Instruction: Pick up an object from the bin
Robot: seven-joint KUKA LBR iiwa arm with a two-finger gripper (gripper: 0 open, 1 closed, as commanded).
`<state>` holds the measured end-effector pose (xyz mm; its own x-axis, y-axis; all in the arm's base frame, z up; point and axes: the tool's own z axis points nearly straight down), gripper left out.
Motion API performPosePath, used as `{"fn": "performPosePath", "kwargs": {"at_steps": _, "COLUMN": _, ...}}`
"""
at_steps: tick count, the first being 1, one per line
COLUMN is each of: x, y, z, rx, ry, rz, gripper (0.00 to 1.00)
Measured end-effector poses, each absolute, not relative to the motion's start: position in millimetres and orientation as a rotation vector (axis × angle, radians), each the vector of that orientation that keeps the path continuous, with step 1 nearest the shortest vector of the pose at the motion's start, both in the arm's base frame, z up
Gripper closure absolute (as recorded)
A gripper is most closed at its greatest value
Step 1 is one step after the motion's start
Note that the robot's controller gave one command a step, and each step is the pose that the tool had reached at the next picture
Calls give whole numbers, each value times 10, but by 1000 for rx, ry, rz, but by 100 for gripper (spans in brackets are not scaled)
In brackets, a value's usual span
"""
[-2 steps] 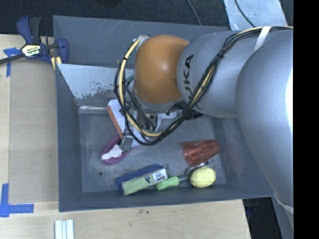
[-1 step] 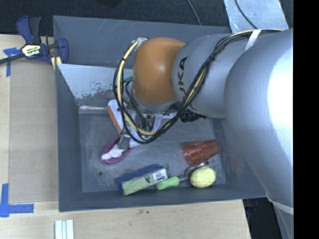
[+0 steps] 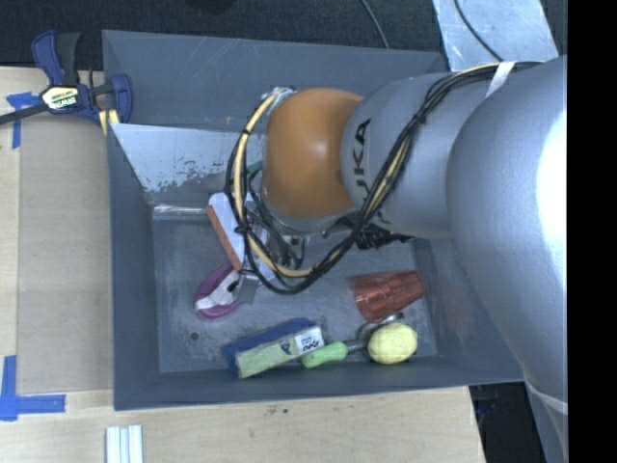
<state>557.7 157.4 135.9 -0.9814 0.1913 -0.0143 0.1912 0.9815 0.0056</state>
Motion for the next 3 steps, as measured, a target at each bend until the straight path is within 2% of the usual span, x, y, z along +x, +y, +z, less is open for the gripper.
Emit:
{"fn": "performPosePath", "kwargs": {"at_steps": 1, "x": 5819, "y": 1531, "z": 1269, "rx": 355, "ry": 3110, "rz": 5, "gripper": 0}}
{"fn": "performPosePath", "kwargs": {"at_steps": 2, "x": 5811, "y": 1376, "z": 955, "rx": 843, "ry": 3013, "rz": 12, "gripper": 0}}
{"fn": "performPosePath", "kwargs": {"at_steps": 3, "x": 5959, "y": 1616, "z": 951, "rx": 393, "ry": 3098, "rz": 9, "gripper": 0}}
